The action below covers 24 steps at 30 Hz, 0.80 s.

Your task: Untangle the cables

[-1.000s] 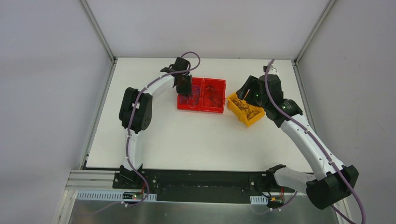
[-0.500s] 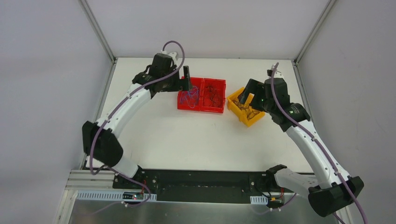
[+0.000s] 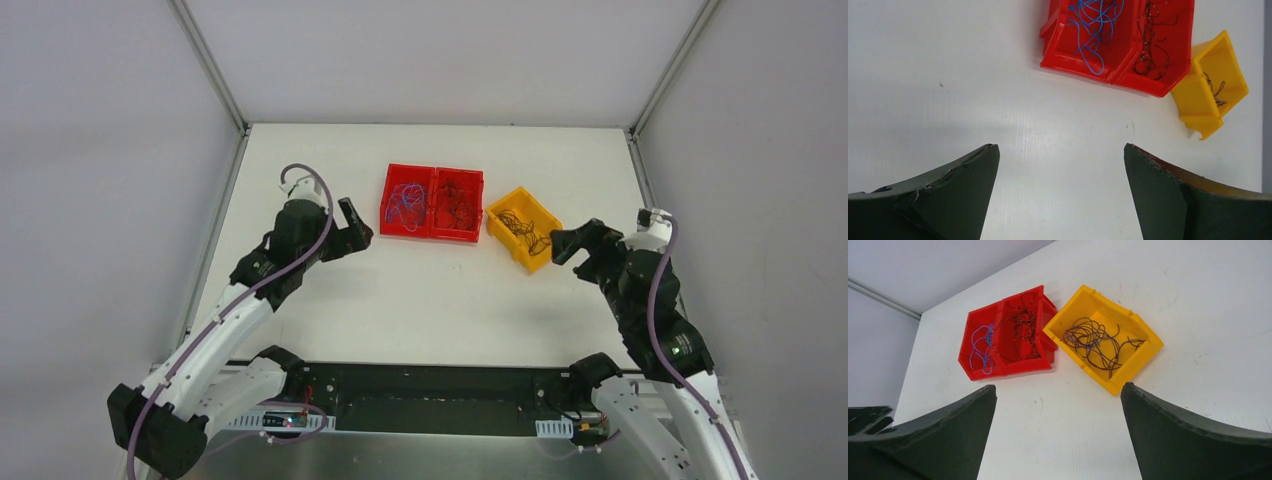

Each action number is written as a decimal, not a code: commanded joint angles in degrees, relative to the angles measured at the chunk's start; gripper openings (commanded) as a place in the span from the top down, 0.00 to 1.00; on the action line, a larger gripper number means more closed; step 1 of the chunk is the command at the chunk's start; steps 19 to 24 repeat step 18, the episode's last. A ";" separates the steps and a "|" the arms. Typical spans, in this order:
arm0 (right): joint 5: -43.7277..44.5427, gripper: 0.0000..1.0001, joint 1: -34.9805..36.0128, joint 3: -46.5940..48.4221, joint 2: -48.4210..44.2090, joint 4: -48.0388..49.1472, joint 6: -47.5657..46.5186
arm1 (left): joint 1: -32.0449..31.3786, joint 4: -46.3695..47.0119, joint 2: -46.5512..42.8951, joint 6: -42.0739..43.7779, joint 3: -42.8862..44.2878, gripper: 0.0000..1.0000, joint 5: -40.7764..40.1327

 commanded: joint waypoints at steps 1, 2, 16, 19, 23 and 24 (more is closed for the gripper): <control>4.40 0.01 -0.24 -6.07 -4.40 2.61 2.64 | -0.61 7.15 -8.12 -5.66 -6.08 0.01 -4.33; 4.55 0.01 -0.21 -7.11 -5.35 2.66 3.32 | -0.60 8.49 -9.65 -6.19 -7.91 0.01 -4.28; 4.91 0.01 -0.23 -18.18 -6.58 8.60 2.08 | -0.65 15.23 -16.18 -11.31 -19.66 0.01 -9.50; 5.54 0.01 -0.17 -22.58 -7.21 14.51 -1.43 | -0.63 15.57 -16.56 -9.25 -20.34 0.01 -9.90; 5.54 0.01 -0.17 -22.58 -7.21 14.51 -1.43 | -0.63 15.57 -16.56 -9.25 -20.34 0.01 -9.90; 5.54 0.01 -0.17 -22.58 -7.21 14.51 -1.43 | -0.63 15.57 -16.56 -9.25 -20.34 0.01 -9.90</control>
